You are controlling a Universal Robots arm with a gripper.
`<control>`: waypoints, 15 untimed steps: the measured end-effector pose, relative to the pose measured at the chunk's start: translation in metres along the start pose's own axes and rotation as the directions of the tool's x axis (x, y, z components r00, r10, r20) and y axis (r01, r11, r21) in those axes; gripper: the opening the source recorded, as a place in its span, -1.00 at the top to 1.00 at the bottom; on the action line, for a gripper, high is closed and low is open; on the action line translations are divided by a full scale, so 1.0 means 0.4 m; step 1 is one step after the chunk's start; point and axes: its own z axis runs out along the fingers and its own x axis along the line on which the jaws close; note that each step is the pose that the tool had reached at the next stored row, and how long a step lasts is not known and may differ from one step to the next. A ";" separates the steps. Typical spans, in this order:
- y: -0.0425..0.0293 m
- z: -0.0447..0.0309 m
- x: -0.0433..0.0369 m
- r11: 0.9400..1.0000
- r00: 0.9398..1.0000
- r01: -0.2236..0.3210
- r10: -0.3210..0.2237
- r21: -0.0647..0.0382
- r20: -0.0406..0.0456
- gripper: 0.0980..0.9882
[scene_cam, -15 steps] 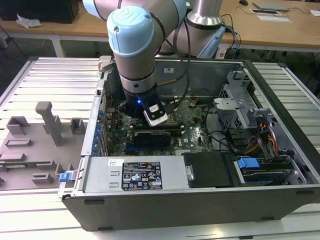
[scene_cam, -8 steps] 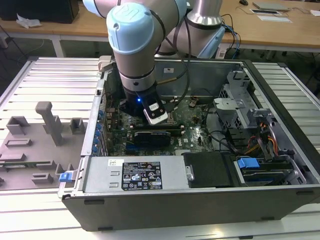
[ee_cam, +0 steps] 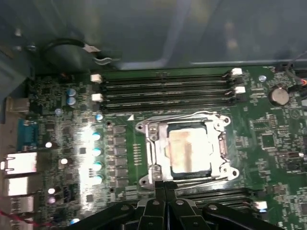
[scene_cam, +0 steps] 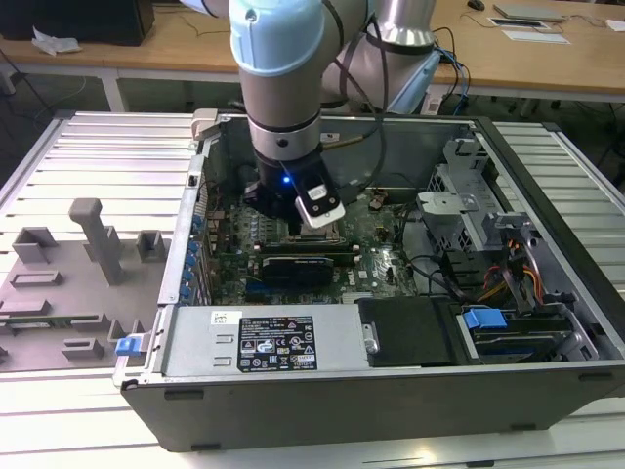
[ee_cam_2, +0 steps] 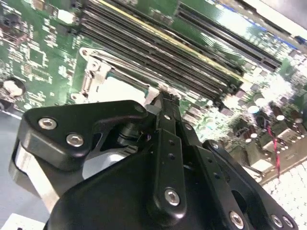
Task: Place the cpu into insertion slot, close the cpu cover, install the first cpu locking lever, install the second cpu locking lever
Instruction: 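Install the second cpu locking lever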
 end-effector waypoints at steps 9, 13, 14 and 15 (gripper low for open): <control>0.022 0.011 -0.084 1.000 1.000 -0.003 0.003 0.017 -0.017 0.98; 0.063 0.019 -0.086 0.999 1.000 -0.001 0.002 0.040 -0.019 0.98; 0.083 0.023 -0.084 0.999 1.000 0.000 0.001 0.048 -0.019 0.98; 0.095 0.025 -0.083 0.998 1.000 0.000 0.001 0.056 -0.018 0.98</control>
